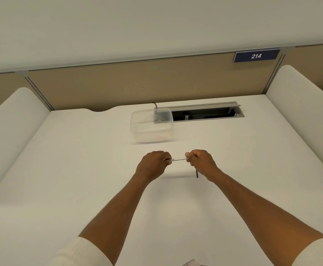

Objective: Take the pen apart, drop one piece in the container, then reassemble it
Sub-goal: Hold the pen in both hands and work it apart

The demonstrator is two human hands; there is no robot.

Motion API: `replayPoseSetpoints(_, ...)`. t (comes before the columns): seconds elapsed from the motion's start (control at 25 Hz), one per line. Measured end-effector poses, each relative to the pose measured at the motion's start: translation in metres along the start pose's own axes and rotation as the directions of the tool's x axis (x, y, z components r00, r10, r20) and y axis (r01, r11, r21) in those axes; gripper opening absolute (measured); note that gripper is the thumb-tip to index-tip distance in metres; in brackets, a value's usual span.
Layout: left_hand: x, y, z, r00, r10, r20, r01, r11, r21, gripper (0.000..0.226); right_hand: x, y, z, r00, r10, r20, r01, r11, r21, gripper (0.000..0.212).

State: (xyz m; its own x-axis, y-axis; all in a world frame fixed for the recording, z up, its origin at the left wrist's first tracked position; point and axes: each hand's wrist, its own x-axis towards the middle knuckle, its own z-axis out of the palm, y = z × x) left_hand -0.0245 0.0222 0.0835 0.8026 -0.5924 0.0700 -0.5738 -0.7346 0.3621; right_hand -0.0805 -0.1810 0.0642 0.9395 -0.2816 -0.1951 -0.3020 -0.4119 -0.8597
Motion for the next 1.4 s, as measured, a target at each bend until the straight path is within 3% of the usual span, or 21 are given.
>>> replayPoseSetpoints(0.16, 0.01, 0.005, -0.004, 1.0, -0.008, -0.027, 0.007, 0.999, -0.039, 0.016, 0.005, -0.002, -0.001, 1.0, 0.011, 0.019, -0.012, 0.997, 0.072, 0.036)
replayPoseSetpoints(0.32, 0.018, 0.006, -0.004, 0.995, 0.046, -0.091, -0.047, 0.999, -0.007, 0.015, 0.01, -0.013, -0.003, 0.985, 0.153, 0.079, -0.164, 0.976, 0.143, 0.055)
replayPoseSetpoints(0.44, 0.022, 0.005, -0.003, 0.992, 0.069, -0.106, -0.069, 0.998, 0.008, 0.015, 0.013, -0.016, -0.004, 0.959, 0.228, 0.166, -0.251, 0.959, 0.132, 0.058)
replayPoseSetpoints(0.56, 0.022, 0.001, -0.001, 0.994, 0.051, -0.092, -0.051, 0.999, -0.001, 0.016, 0.015, -0.019, -0.003, 0.964, 0.196, 0.18, -0.224, 0.962, 0.153, 0.054)
replayPoseSetpoints(0.8, 0.028, -0.007, -0.007, 0.999, 0.019, -0.035, -0.022, 0.996, -0.088, 0.015, 0.02, -0.026, -0.003, 0.996, 0.014, 0.088, -0.021, 0.997, 0.075, 0.054)
replayPoseSetpoints(0.92, 0.031, -0.01, -0.01, 1.0, -0.017, 0.002, 0.017, 0.986, -0.164, 0.014, 0.021, -0.023, -0.005, 0.997, -0.052, 0.054, 0.051, 0.998, 0.023, 0.048)
replayPoseSetpoints(1.08, 0.03, -0.039, -0.025, 0.996, -0.09, 0.007, 0.09, 0.978, -0.19, 0.016, 0.028, -0.004, -0.04, 0.995, -0.034, -0.093, 0.045, 0.991, 0.124, 0.039)
replayPoseSetpoints(1.4, 0.023, -0.054, -0.027, 0.987, -0.151, -0.047, 0.146, 0.985, -0.089, 0.015, 0.032, 0.008, -0.038, 0.993, 0.119, 0.011, -0.12, 0.988, 0.1, 0.011)
